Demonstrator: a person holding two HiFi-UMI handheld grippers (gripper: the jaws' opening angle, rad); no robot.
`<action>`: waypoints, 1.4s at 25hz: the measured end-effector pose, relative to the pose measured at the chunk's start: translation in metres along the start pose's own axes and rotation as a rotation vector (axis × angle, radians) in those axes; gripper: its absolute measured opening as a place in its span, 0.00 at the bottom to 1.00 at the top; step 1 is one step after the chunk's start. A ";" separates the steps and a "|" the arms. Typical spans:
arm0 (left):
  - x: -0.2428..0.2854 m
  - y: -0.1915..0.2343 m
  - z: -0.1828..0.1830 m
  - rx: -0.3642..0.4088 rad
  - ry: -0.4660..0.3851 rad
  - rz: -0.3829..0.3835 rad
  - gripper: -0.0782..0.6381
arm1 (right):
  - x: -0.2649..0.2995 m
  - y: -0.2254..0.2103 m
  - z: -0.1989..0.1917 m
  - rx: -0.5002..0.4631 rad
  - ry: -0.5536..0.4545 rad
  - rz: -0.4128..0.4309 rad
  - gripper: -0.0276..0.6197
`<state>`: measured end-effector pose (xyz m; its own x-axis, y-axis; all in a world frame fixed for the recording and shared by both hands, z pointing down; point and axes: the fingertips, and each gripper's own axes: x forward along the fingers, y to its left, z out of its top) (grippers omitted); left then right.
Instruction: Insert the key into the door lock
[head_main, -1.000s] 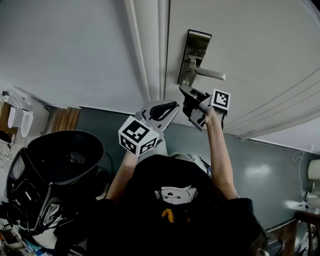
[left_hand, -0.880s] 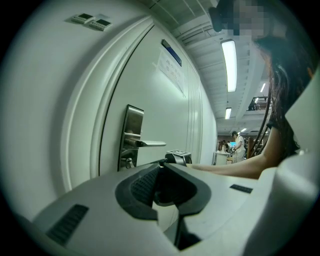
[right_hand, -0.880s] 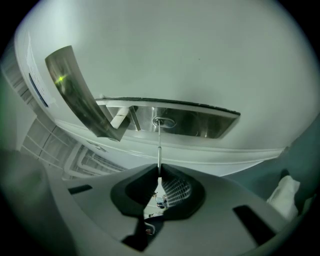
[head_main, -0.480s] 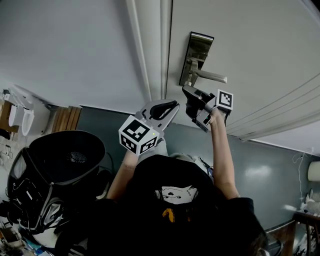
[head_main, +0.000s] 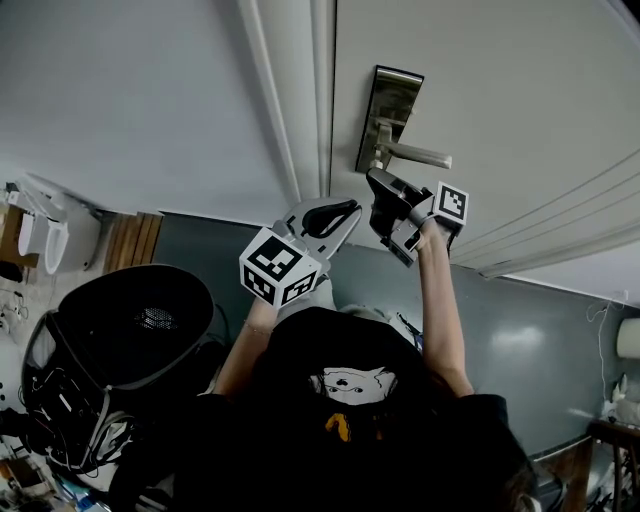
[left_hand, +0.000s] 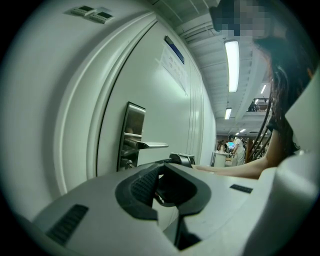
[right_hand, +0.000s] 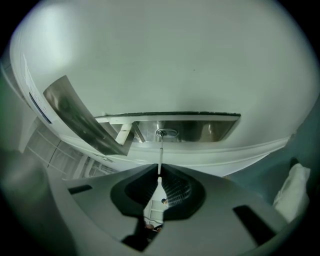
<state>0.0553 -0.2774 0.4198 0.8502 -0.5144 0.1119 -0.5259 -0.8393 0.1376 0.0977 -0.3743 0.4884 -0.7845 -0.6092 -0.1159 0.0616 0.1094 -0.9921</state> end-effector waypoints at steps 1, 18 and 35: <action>0.002 0.002 0.000 0.000 0.002 -0.001 0.16 | 0.000 -0.001 0.002 0.004 -0.008 0.004 0.08; 0.010 0.014 0.003 0.006 0.016 -0.015 0.16 | 0.005 -0.001 0.018 -0.077 -0.074 0.026 0.09; 0.001 0.009 0.004 -0.040 0.050 0.005 0.16 | -0.015 0.004 -0.013 -0.194 -0.070 -0.094 0.09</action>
<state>0.0515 -0.2859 0.4174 0.8457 -0.5086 0.1614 -0.5318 -0.8284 0.1759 0.1021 -0.3546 0.4863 -0.7361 -0.6761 -0.0328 -0.1353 0.1944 -0.9715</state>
